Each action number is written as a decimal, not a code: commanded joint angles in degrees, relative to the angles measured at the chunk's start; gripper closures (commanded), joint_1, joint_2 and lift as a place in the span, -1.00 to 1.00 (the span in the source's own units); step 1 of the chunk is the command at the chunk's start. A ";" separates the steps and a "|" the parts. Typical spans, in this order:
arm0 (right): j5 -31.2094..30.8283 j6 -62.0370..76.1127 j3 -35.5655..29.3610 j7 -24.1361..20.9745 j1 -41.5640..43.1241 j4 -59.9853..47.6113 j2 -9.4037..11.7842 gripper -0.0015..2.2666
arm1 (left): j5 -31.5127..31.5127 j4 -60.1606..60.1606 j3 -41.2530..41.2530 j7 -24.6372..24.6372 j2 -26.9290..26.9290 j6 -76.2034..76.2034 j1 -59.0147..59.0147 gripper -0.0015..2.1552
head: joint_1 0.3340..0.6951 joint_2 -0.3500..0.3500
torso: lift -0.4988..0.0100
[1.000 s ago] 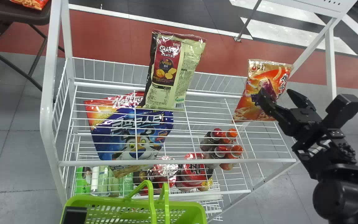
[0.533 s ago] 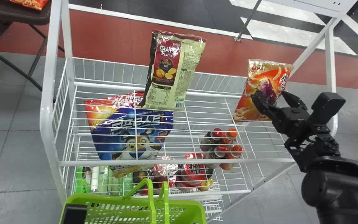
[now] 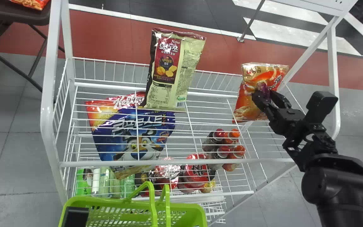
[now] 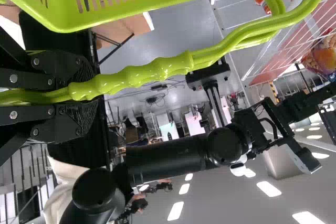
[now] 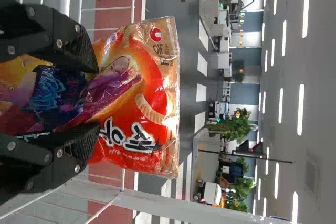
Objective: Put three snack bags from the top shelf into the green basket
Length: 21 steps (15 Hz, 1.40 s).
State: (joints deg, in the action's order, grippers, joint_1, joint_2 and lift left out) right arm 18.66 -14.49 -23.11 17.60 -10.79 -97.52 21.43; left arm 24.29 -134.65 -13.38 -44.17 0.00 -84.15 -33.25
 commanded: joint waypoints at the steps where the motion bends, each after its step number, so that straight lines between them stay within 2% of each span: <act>1: 1.12 1.87 -1.41 -0.02 -2.30 -1.62 -0.24 0.81 | -0.12 -0.08 -0.16 0.23 -0.15 -0.19 0.20 0.99 | 1.00 -1.00 | 0.76; 4: 3.58 2.93 -3.43 0.07 -5.55 -5.40 -0.77 0.83 | -0.39 -0.08 -0.51 0.49 -0.15 -0.36 0.37 0.99 | 1.00 -1.00 | 0.76; 9: 9.20 -0.59 -9.40 3.93 -12.41 -17.61 -3.76 0.83 | -0.39 -0.08 -0.60 0.49 -0.15 -0.36 0.29 0.99 | 1.00 -1.00 | 0.76; 11: 13.16 -12.54 -13.18 8.06 -14.87 -24.82 -5.17 0.83 | -0.39 -0.08 -0.60 0.49 -0.15 -0.36 0.20 0.99 | 1.00 -1.00 | 0.76; 13: 16.50 -24.32 -16.61 12.19 -17.77 -32.82 -8.33 0.86 | -0.47 0.00 -0.69 0.40 -0.15 -0.19 0.20 0.99 | 1.00 -1.00 | 0.76; 16: 21.95 -42.60 -20.22 17.56 -19.97 -38.09 -10.79 0.86 | -0.56 0.09 -0.86 0.40 -0.15 -0.01 0.20 0.99 | 1.00 -1.00 | 0.76; 17: 23.35 -48.40 -21.36 19.31 -20.58 -38.80 -11.41 0.86 | -0.83 0.09 -0.95 0.49 -0.15 -0.01 0.20 0.99 | 1.00 -1.00 | 0.76; 21: 26.87 -68.44 -24.35 23.09 -22.96 -42.31 -11.58 0.88 | -0.91 0.18 -1.30 0.67 -0.15 0.16 0.20 0.99 | 1.00 -1.00 | 0.76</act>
State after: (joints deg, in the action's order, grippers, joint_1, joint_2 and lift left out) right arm 43.85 -75.65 -46.27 39.92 -32.98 -138.86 9.94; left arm 23.46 -134.43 -14.47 -43.56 0.00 -84.00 -33.05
